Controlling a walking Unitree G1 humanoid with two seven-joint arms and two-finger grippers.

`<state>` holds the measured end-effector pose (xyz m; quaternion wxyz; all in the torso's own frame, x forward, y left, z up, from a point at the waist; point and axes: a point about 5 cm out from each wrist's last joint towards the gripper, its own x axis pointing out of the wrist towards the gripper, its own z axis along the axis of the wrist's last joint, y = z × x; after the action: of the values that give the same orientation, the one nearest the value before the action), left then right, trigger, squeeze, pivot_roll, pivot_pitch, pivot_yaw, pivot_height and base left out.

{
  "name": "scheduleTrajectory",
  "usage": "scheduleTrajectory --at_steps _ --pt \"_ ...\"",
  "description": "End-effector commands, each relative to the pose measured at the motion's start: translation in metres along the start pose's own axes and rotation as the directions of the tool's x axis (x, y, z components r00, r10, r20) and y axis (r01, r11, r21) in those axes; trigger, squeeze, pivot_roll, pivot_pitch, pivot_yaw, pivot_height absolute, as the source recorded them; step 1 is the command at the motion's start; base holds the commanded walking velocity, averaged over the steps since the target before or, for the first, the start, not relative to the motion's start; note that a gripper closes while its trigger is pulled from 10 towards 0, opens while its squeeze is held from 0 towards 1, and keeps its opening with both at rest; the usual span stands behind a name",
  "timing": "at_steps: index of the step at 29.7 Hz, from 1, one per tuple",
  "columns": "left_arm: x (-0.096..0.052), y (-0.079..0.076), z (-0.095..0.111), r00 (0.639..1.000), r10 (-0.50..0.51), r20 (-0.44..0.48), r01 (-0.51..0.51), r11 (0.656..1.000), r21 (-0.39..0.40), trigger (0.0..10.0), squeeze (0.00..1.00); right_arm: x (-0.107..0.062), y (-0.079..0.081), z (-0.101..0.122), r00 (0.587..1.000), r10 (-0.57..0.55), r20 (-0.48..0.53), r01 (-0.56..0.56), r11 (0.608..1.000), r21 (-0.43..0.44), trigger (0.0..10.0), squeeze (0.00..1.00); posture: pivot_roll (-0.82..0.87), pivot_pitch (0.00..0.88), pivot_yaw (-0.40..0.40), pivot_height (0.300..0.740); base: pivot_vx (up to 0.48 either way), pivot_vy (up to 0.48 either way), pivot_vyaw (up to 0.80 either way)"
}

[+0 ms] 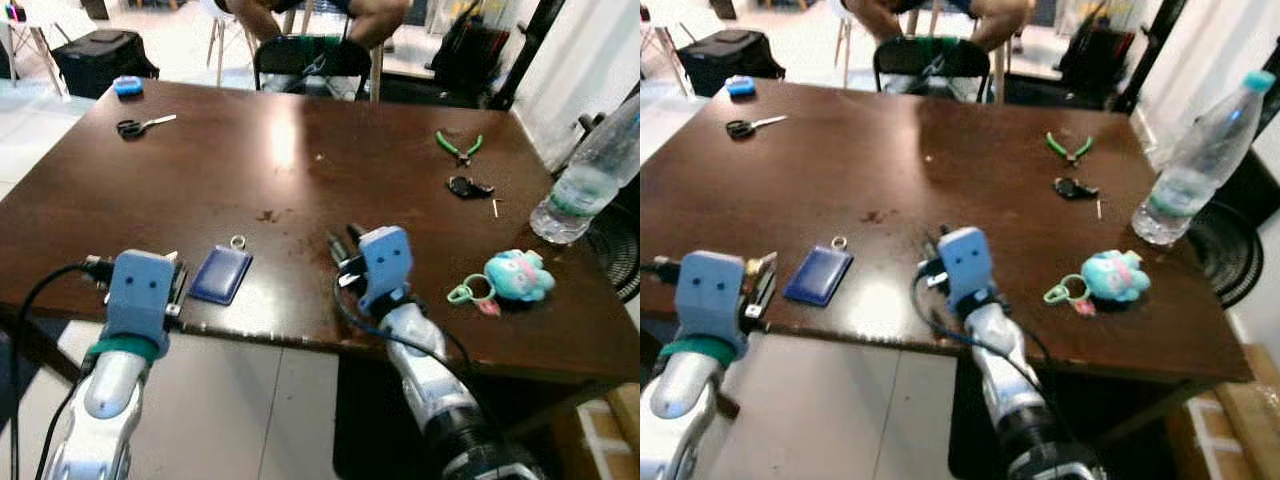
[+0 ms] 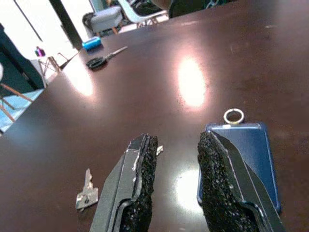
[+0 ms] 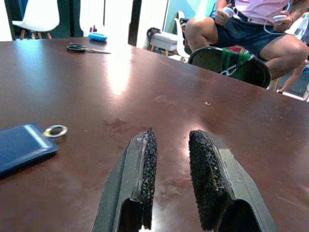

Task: Hang keys on a hook

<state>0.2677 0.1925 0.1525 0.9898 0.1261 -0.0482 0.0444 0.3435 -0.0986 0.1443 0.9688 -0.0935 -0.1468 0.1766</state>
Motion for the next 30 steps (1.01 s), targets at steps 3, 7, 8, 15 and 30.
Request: scheduleTrajectory --at_steps 3,7,8,15,30 --pt "-0.001 0.001 -0.005 1.0 -0.002 -0.027 0.002 1.0 0.011 10.0 0.0 -0.003 -0.001 -0.004 1.0 -0.01 -0.011 0.01 1.0 0.004 10.0 0.0 -0.02 0.039 0.07 0.74 0.0 0.0 0.0" --pt "0.0 -0.002 -0.005 0.998 -0.047 -0.047 0.048 0.999 0.02 10.0 0.0 -0.002 -0.002 -0.002 1.0 -0.007 -0.008 0.007 1.0 -0.003 10.0 0.0 -0.02 0.039 0.07 0.74 0.0 0.0 0.0" --pt "0.0 -0.002 -0.005 0.998 -0.047 -0.047 0.048 0.999 0.02 10.0 0.0 -0.002 -0.002 -0.002 1.0 -0.007 -0.008 0.007 1.0 -0.003 10.0 0.0 -0.02 0.039 0.07 0.74 0.0 0.0 0.0" --pt "0.003 -0.016 -0.006 0.978 -0.161 -0.128 0.162 0.987 -0.009 10.0 0.0 0.002 -0.011 -0.001 1.0 -0.018 -0.024 0.017 1.0 -0.02 10.0 0.0 -0.02 0.054 0.078 0.74 0.0 0.0 0.0" --pt "0.066 -0.009 -0.017 0.97 -0.064 -0.233 0.08 0.995 0.061 10.0 0.0 0.011 -0.014 -0.001 0.999 0.005 -0.052 -0.007 0.999 -0.047 10.0 0.0 -0.03 0.116 0.064 0.74 0.0 0.0 0.0"
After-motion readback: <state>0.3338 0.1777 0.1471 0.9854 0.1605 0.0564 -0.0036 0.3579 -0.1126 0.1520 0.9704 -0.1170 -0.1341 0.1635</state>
